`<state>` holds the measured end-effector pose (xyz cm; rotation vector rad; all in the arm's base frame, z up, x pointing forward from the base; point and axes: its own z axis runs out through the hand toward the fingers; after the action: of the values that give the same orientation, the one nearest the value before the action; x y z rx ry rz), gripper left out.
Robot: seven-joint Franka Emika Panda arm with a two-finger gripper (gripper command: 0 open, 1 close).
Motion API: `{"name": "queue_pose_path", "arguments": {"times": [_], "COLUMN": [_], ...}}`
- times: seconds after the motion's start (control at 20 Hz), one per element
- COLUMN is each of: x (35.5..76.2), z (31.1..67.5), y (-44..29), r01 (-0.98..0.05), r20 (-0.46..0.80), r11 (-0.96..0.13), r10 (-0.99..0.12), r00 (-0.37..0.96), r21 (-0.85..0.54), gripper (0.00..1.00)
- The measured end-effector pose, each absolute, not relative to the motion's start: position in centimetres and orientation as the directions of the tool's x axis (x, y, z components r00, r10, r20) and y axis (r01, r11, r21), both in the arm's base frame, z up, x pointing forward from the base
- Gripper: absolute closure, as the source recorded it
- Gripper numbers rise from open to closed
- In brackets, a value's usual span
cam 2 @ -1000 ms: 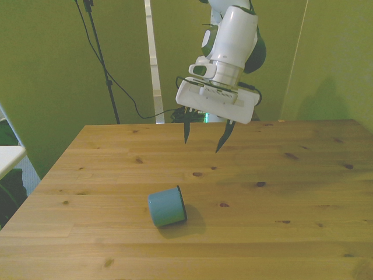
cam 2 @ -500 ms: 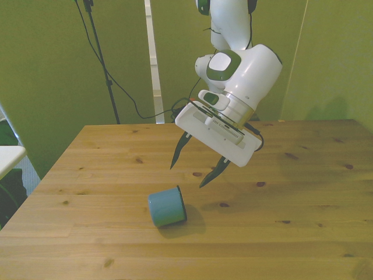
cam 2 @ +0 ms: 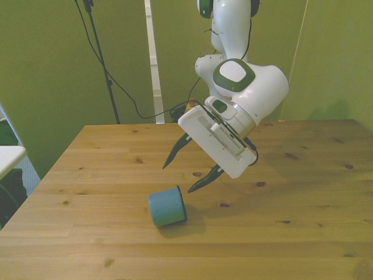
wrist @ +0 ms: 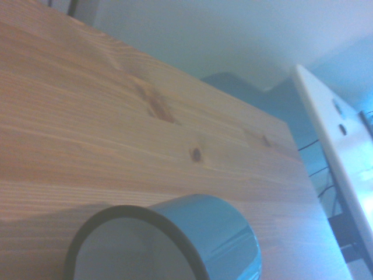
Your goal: Flip the mug upright
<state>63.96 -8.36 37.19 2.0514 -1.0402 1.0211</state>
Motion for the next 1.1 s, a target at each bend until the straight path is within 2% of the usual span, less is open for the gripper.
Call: {"name": "queue_pose_path", "arguments": {"times": [0.3,0.65,0.7,1.1], "x": [64.7,65.8,65.9,66.3], "z": [35.1,33.7,33.5,33.3], "y": [-9.4,-11.2,-11.3,-11.6], "r01": [-0.873,-0.897,-0.899,-0.906], "r20": [0.884,0.905,0.907,0.913], "r11": [-0.442,-0.386,-0.381,-0.372], "r10": [-0.298,-0.266,-0.264,-0.264], "r00": [0.360,0.332,0.328,0.312], "r21": [0.206,0.215,0.214,0.202], "gripper": [0.00,0.00,1.00,1.00]}}
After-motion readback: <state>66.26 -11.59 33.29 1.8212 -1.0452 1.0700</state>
